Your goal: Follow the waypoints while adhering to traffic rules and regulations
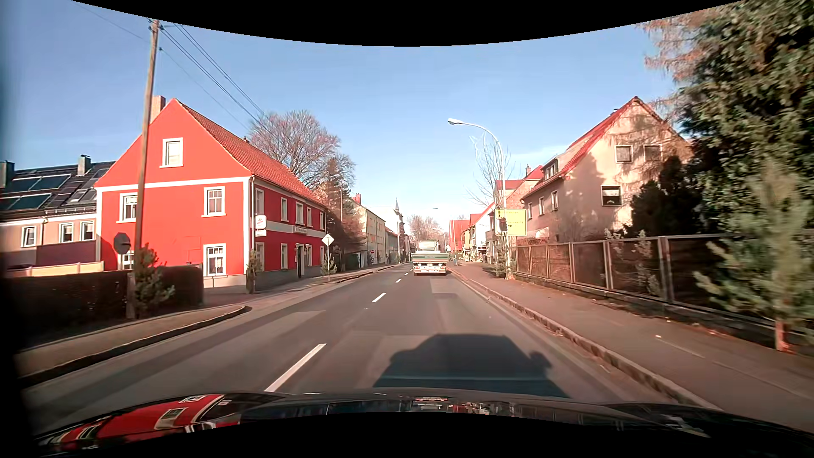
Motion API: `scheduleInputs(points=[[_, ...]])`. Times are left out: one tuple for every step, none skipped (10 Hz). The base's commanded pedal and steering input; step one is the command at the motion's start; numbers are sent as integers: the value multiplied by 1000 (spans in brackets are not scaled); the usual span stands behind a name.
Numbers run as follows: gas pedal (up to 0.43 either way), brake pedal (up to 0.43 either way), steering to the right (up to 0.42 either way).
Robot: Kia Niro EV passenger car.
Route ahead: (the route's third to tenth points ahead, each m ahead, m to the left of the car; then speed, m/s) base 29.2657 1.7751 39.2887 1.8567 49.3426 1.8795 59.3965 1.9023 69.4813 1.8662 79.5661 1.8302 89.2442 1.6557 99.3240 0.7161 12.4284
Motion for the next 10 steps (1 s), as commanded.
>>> scheduleInputs(points=[[0, 0, -3], [0, 0, -3], [0, 0, -2], [0, 0, -3], [8, 0, -2], [8, 0, -2], [20, 0, -2], [20, 0, -2], [20, 0, -2], [20, 0, -2]])
